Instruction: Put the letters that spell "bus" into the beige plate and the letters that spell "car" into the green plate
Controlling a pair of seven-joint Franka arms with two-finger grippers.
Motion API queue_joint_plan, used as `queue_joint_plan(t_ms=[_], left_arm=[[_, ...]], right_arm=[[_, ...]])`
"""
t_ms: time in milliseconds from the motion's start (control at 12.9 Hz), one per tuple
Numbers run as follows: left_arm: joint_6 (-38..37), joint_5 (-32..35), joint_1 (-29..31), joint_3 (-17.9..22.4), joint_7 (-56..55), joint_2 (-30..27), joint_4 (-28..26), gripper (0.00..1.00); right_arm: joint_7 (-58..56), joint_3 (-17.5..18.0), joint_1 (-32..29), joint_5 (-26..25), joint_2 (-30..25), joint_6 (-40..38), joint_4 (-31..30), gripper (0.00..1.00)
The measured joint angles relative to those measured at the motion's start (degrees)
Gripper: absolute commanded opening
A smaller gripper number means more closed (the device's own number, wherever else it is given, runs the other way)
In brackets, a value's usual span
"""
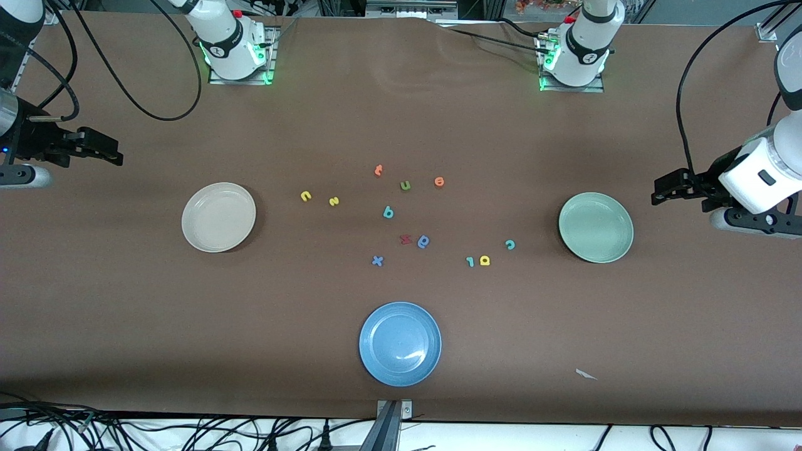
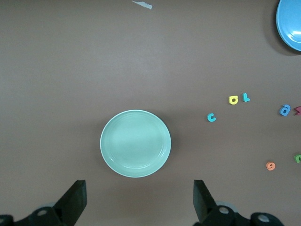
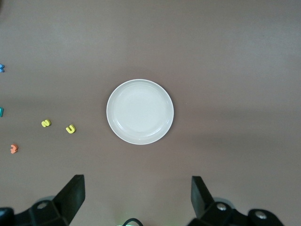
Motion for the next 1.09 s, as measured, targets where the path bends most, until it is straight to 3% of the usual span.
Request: queue_joint_plan(t_ms=[311,777,1088], left_arm=[[-0.38,-0.50,-0.33,-0.35,-2.76,1.12,-0.52,1.00],[0.41,-1.62,-6.40,-1.16,-18.40,7.48,-0.77,1.00],[10.24,-1.62,-10.34,-1.29,-31.66,13.50,-1.01,1.00]], right_arm=[[0.00,0.00,0.00,0.00,0.00,0.00,0.00,1.00],[0.04,-0.60,-1.07,0.02,0.15,-0.30,0.00,1.00],[0.05,-0.59,-1.35,0.02,0.48,-1.00,0.00,1.00]])
